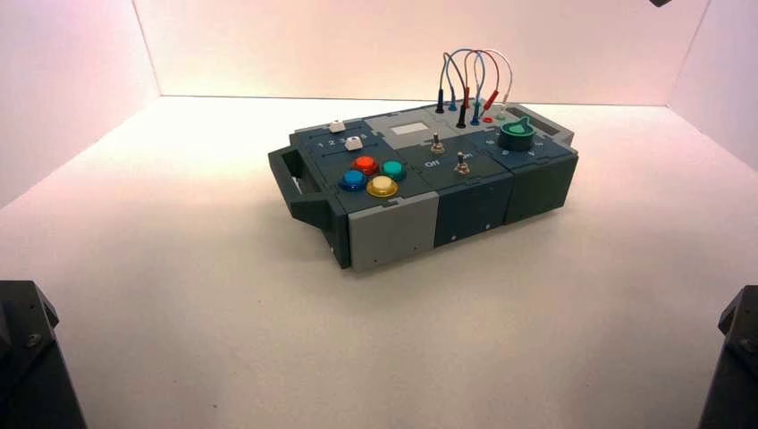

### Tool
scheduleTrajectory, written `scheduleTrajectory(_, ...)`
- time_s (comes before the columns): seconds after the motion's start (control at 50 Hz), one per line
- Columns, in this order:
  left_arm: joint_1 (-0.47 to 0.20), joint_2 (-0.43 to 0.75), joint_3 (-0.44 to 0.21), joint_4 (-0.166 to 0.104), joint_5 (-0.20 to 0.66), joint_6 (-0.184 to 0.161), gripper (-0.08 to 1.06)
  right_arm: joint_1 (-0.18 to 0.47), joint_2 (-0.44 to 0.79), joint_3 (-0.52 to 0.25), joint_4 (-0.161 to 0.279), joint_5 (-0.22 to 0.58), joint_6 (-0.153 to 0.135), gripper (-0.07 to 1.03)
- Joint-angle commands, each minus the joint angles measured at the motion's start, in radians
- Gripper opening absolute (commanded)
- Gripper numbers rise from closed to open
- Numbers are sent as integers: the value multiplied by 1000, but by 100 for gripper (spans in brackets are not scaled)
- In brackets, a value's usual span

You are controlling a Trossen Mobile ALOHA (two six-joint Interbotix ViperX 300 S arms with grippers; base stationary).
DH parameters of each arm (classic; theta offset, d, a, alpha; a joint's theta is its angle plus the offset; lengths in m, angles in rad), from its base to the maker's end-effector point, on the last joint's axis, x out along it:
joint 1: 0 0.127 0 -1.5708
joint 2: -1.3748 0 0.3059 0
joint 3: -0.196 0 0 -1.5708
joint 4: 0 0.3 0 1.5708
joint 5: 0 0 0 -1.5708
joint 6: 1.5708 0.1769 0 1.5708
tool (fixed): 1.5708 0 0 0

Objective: Move the left gripper to the right.

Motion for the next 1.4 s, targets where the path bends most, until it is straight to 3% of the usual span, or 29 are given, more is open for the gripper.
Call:
scheduleTrajectory(0.02,-55,40,-63,6,-9,-41,-3,3,-5,-28,5,-15,6,-2)
scheduleTrajectory(0.26,-164,173,-164,21,-38,-161,-3,3,-2,-34,5,-17,11,-2)
scheduleTrajectory(0.58,-281,325,-301,26,-55,-249,-3,3,6,-44,2,-18,11,-2)
scheduleTrajectory(0.76,-293,382,-354,29,-55,-284,-3,3,5,-43,-8,-18,11,-2)
scheduleTrajectory(1.4,-299,376,-334,32,-49,-276,-3,3,5,-41,-29,-41,9,-2)
